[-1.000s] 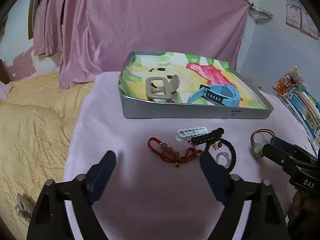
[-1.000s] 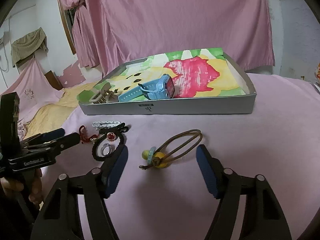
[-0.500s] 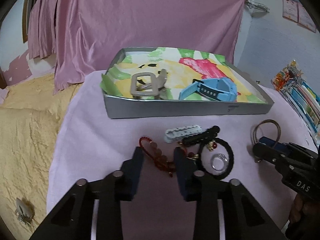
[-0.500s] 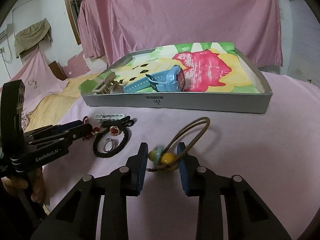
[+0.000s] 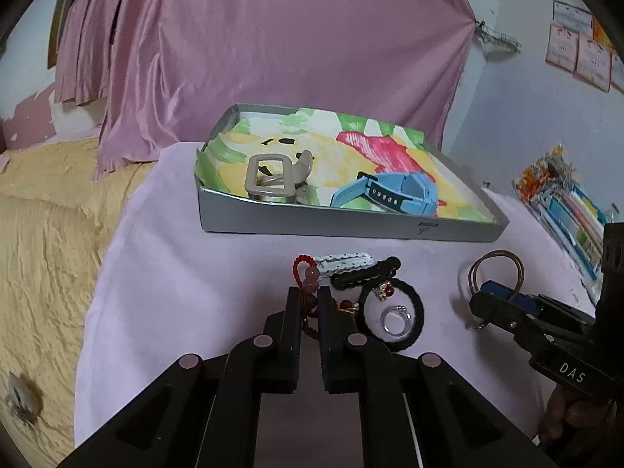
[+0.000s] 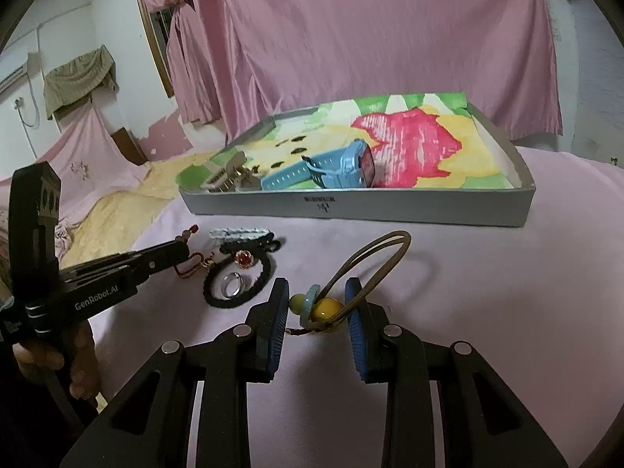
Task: Organize jewelry
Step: 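Grasp the yellow-bead hair tie with the right gripper while the left grasps the red bead string, then carry both items into the tray and open the left gripper on the red string, then open the right gripper to drop the hair tie in the tray, withdraw both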
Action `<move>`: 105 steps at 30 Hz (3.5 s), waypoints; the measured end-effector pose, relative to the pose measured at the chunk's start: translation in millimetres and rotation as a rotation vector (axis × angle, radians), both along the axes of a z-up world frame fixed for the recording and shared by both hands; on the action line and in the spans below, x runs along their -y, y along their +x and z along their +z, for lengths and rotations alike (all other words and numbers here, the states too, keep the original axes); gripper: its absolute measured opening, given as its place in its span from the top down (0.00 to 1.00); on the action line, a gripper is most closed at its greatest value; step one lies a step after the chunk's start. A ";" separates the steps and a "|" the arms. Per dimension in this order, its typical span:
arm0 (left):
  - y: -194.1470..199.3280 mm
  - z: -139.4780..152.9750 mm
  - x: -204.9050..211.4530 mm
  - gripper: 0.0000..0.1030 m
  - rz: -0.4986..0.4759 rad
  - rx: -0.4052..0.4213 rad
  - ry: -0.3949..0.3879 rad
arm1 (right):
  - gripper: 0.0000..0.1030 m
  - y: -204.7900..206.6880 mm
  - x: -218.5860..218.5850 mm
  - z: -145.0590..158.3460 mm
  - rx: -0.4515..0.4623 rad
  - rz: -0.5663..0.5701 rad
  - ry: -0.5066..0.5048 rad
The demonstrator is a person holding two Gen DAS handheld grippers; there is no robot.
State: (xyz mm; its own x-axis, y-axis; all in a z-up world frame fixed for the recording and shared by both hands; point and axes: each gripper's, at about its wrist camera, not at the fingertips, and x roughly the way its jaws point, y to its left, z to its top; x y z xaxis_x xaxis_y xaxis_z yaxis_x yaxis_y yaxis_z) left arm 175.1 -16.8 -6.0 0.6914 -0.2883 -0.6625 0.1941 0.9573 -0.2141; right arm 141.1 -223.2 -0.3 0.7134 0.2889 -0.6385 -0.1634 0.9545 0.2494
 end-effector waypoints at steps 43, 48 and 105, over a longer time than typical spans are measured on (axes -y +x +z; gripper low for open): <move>117.1 14.0 68.2 0.92 -0.025 0.009 0.016 | 0.74 119.5 39.0 4.1 -0.055 -0.050 -0.078; 117.2 11.4 67.3 0.92 -0.022 -0.013 0.020 | 0.65 117.4 39.1 2.2 -0.076 -0.051 -0.079; -57.0 29.5 -42.8 0.01 0.077 0.328 0.094 | 0.04 -57.2 -6.9 37.2 0.331 -0.123 -0.102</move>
